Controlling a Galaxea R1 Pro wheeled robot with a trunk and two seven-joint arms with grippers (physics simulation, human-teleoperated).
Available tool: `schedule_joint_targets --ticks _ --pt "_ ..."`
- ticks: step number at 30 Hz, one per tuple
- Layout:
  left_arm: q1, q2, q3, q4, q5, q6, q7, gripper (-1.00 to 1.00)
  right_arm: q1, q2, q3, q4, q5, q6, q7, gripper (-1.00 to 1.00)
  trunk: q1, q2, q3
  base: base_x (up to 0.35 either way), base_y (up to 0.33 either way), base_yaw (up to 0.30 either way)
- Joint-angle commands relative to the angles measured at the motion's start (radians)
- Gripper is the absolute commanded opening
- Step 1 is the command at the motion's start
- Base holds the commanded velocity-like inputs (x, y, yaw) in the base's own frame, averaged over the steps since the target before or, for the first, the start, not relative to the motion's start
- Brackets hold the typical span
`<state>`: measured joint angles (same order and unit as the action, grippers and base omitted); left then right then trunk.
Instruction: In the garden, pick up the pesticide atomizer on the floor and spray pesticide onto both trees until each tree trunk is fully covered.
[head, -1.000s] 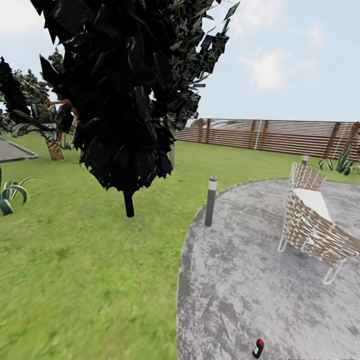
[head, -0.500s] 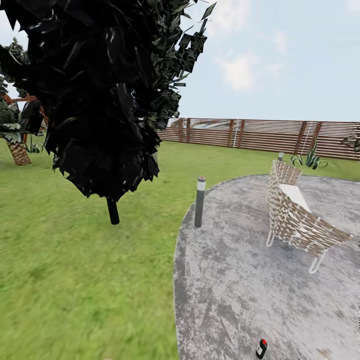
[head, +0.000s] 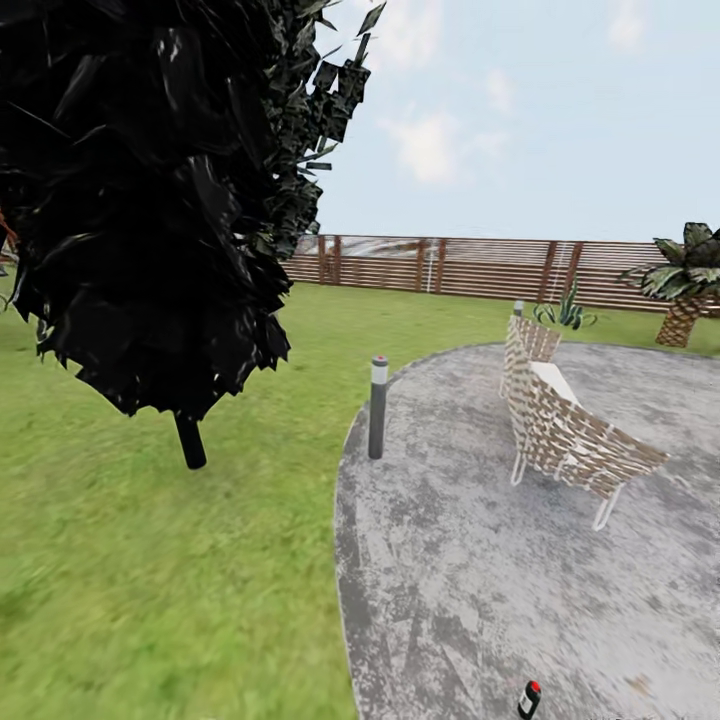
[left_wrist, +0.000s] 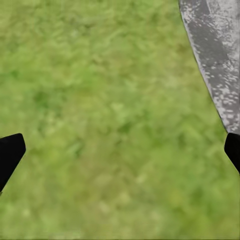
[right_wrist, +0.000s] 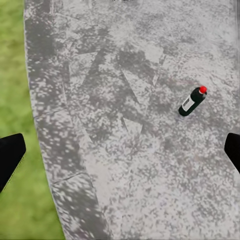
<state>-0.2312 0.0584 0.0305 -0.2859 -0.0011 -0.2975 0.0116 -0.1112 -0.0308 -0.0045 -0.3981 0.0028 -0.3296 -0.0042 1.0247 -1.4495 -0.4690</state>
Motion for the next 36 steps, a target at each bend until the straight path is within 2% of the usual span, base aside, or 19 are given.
schedule_joint_targets --ticks 1,19,36 --pt "0.000 0.000 0.002 0.001 0.000 -0.003 0.001 1.00 -0.001 0.000 0.000 0.001 0.000 -0.003 0.000 1.00 0.000 0.000 -0.001 0.220 0.285 -0.264" --pt "0.000 0.000 0.002 0.001 0.000 -0.004 0.001 1.00 -0.001 0.000 0.000 0.001 0.000 -0.003 0.000 1.00 0.000 0.000 -0.001 0.231 0.278 -0.255" --pt "0.000 0.000 0.002 0.001 0.000 -0.005 0.001 1.00 -0.001 0.000 0.006 0.002 0.002 -0.004 0.000 1.00 0.000 0.000 -0.001 0.259 0.232 -0.014"
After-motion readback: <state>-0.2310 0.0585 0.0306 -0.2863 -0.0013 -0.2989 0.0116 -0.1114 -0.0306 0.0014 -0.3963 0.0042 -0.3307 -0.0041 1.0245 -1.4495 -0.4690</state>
